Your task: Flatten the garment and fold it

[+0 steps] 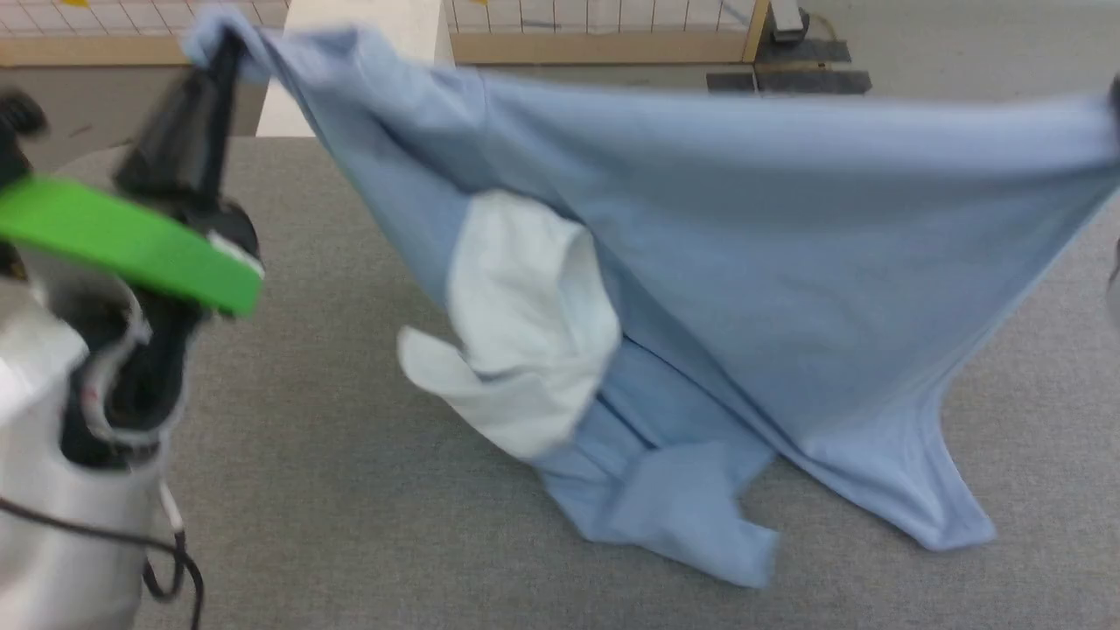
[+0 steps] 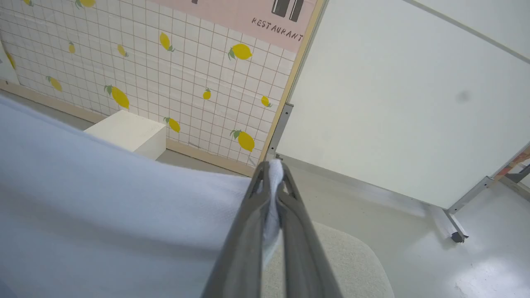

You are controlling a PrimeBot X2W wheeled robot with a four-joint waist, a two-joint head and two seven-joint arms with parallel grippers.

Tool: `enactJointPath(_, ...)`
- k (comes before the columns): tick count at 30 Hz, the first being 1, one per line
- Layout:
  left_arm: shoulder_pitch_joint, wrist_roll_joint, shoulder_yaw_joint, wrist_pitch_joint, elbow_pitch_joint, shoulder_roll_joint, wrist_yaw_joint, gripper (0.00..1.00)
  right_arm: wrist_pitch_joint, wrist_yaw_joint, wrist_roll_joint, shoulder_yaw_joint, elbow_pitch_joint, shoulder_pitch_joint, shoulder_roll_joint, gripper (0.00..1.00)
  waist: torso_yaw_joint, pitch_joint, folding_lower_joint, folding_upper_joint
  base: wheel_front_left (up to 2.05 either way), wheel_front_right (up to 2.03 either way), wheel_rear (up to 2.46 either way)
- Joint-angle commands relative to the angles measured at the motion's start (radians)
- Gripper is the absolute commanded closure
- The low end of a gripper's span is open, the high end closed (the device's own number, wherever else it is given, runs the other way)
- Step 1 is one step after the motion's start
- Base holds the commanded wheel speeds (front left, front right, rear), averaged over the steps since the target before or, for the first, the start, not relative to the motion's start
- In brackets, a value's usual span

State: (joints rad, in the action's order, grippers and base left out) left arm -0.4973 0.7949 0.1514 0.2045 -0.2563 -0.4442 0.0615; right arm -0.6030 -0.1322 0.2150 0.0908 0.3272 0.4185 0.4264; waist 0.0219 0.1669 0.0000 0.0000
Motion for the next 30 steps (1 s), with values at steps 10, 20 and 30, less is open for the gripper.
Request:
enactJointPath(10,-0.463,0.019,-0.029,0.035,0.2,0.008,0.0,1.0,-0.095,0.002,-0.005,-0.154,-0.194,0.504,0.096,1.0,-0.022,0.186,0.0,0.0,0.0,0.0,0.0)
enactJointPath(20,-0.841,-0.074,-0.067,-0.088,0.386,0.001,0.026,1.0,0.019,0.002,-0.174,-0.177,-0.466,0.913,0.023,1.0,-0.054,0.375,0.0,0.0,0.0,0.0,0.0)
enactJointPath(30,-0.987,-0.143,-0.082,-0.309,0.495,-0.005,-0.03,1.0,0.249,0.002,-0.321,-0.111,-0.612,1.073,-0.067,1.0,-0.065,0.435,0.0,0.0,0.0,0.0,0.0)
